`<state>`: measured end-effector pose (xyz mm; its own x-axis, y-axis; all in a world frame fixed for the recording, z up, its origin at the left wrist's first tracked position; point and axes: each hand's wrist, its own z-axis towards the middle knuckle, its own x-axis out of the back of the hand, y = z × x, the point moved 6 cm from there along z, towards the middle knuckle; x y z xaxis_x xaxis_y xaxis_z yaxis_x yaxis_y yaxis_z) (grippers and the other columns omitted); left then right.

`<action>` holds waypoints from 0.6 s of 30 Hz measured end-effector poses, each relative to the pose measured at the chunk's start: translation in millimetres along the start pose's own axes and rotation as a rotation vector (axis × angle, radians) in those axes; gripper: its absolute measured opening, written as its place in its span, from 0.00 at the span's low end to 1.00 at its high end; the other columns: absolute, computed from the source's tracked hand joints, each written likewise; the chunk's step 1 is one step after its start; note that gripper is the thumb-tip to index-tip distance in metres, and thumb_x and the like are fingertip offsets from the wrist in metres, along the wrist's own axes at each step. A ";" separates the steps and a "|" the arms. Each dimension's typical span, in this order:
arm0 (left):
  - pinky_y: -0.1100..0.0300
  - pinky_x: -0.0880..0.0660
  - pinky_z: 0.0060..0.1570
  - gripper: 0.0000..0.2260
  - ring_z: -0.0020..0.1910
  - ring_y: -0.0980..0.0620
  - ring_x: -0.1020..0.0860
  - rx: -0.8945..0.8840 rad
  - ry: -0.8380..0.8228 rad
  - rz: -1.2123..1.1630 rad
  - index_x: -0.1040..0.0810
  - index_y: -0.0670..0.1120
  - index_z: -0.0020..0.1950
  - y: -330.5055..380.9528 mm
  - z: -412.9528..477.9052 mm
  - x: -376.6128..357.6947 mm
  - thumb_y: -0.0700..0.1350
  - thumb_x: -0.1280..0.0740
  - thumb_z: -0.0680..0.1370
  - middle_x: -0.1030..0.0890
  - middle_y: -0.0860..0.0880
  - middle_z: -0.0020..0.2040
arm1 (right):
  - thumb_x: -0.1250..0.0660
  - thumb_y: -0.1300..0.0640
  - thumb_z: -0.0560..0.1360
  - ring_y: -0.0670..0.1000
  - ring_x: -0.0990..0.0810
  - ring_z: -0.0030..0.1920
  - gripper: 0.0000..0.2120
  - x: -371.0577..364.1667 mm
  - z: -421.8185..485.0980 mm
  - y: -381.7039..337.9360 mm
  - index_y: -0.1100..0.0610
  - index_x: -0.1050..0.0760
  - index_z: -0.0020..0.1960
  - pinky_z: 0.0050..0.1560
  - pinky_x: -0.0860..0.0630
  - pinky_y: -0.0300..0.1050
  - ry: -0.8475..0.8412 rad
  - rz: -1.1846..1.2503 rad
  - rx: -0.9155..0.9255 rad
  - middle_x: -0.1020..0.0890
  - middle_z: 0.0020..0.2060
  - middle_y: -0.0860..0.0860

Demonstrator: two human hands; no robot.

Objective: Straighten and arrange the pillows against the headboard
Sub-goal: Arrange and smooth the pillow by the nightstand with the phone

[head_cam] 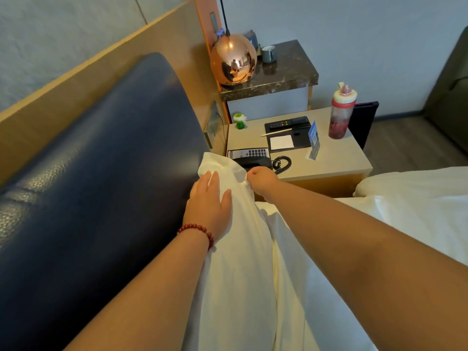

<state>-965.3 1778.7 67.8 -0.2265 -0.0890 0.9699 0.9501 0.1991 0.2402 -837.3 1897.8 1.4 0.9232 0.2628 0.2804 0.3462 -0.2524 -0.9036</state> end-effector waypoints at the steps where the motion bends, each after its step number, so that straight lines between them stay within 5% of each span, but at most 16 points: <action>1: 0.49 0.42 0.74 0.27 0.77 0.48 0.44 0.014 -0.002 -0.009 0.49 0.51 0.79 -0.7 0.0 -2.0 0.60 0.52 0.82 0.44 0.50 0.79 | 0.39 0.61 0.79 0.52 0.22 0.41 0.12 -2.4 4.2 0.6 0.63 0.22 0.59 0.49 0.20 0.48 0.012 0.070 -0.007 0.22 0.38 0.51; 3: 0.48 0.40 0.74 0.27 0.76 0.48 0.42 0.028 0.009 -0.029 0.49 0.51 0.79 -2.7 1.4 -5.6 0.59 0.51 0.82 0.43 0.50 0.79 | 0.39 0.60 0.81 0.53 0.20 0.50 0.11 -8.7 6.4 5.2 0.56 0.22 0.60 0.55 0.21 0.46 0.038 0.260 -0.026 0.19 0.50 0.51; 6: 0.47 0.38 0.73 0.27 0.76 0.48 0.40 0.023 0.028 -0.041 0.48 0.50 0.79 -3.1 2.1 -10.1 0.59 0.51 0.82 0.42 0.49 0.78 | 0.43 0.52 0.84 0.51 0.31 0.67 0.18 -0.4 -13.9 41.4 0.44 0.33 0.73 0.65 0.31 0.50 0.061 0.293 -0.007 0.30 0.68 0.45; 9: 0.47 0.38 0.73 0.26 0.75 0.47 0.39 0.027 0.028 -0.026 0.46 0.49 0.78 -0.1 4.6 -13.7 0.59 0.51 0.82 0.40 0.48 0.77 | 0.48 0.44 0.83 0.54 0.51 0.79 0.22 24.4 -49.3 112.9 0.44 0.39 0.77 0.77 0.48 0.58 0.046 -0.313 0.095 0.45 0.79 0.47; 12: 0.47 0.38 0.73 0.26 0.75 0.46 0.39 0.004 0.029 0.082 0.44 0.47 0.78 5.7 9.0 -15.8 0.58 0.51 0.83 0.39 0.47 0.77 | 0.59 0.37 0.82 0.54 0.51 0.80 0.28 45.9 -73.4 164.6 0.44 0.41 0.78 0.78 0.58 0.59 0.125 -0.962 0.157 0.44 0.79 0.48; 18: 0.48 0.49 0.75 0.24 0.76 0.45 0.40 -0.354 0.015 0.418 0.37 0.49 0.75 36.3 1.5 -23.7 0.57 0.55 0.83 0.36 0.48 0.76 | 0.64 0.32 0.79 0.57 0.51 0.79 0.34 89.0 -82.9 187.0 0.46 0.46 0.79 0.75 0.61 0.62 0.305 -1.094 -0.002 0.45 0.80 0.52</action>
<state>-925.8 1789.5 53.5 0.1861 -0.0877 0.9786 0.9732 -0.1203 -0.1959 -676.6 1796.8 -115.8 0.1270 0.1053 0.9863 0.9918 -0.0285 -0.1247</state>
